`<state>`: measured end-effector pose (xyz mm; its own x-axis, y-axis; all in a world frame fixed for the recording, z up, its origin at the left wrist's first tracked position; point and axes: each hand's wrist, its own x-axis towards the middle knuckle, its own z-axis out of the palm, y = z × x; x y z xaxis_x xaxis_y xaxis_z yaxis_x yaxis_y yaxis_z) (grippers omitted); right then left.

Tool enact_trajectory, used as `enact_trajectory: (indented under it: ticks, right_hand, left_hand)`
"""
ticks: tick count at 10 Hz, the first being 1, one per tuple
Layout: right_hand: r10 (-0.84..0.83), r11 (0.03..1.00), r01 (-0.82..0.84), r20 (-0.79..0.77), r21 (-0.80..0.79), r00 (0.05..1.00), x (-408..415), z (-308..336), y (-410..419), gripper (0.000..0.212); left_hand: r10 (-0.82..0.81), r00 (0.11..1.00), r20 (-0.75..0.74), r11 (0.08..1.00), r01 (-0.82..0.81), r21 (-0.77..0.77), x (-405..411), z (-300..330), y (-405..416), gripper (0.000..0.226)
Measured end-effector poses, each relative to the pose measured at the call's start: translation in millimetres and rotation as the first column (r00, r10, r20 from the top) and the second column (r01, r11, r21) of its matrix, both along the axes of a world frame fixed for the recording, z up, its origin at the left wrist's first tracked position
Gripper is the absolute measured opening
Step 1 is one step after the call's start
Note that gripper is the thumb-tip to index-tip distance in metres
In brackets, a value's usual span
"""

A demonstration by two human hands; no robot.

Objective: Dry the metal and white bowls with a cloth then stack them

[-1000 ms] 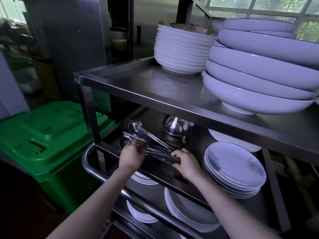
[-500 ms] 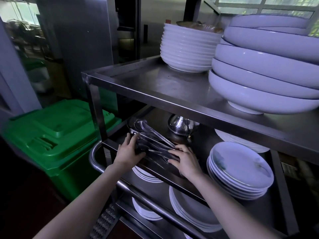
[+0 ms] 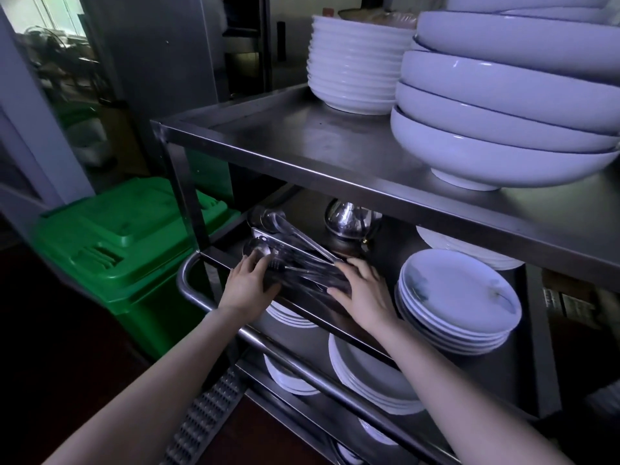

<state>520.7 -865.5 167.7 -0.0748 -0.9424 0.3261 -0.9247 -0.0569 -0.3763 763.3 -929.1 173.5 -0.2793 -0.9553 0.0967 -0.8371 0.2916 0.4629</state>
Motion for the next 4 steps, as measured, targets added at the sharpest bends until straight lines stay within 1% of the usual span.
enact_trajectory:
  ticks: [1, 2, 3, 4]
  right_hand:
    - [0.021, 1.0, -0.02, -0.035, 0.018, 0.999, -1, 6, 11, 0.055]
    - [0.01, 1.0, -0.009, -0.047, 0.009, 0.999, -3, 11, 26, 0.053]
    - [-0.037, 0.999, 0.036, -0.07, -0.022, 0.997, -1, 21, 50, 0.051]
    - [-0.097, 0.992, 0.093, -0.055, -0.083, 0.994, -1, 22, 74, 0.048]
  left_hand:
    - [-0.001, 1.0, -0.027, 1.0, 0.001, 0.0, -4, 4, 14, 0.065]
    - [-0.066, 0.995, -0.075, 0.998, 0.064, -0.02, -10, 6, 24, 0.059]
    - [-0.128, 0.988, -0.084, 0.99, 0.122, -0.072, -20, 8, 33, 0.055]
    - [-0.21, 0.971, -0.119, 0.974, 0.197, -0.108, -30, 9, 39, 0.05]
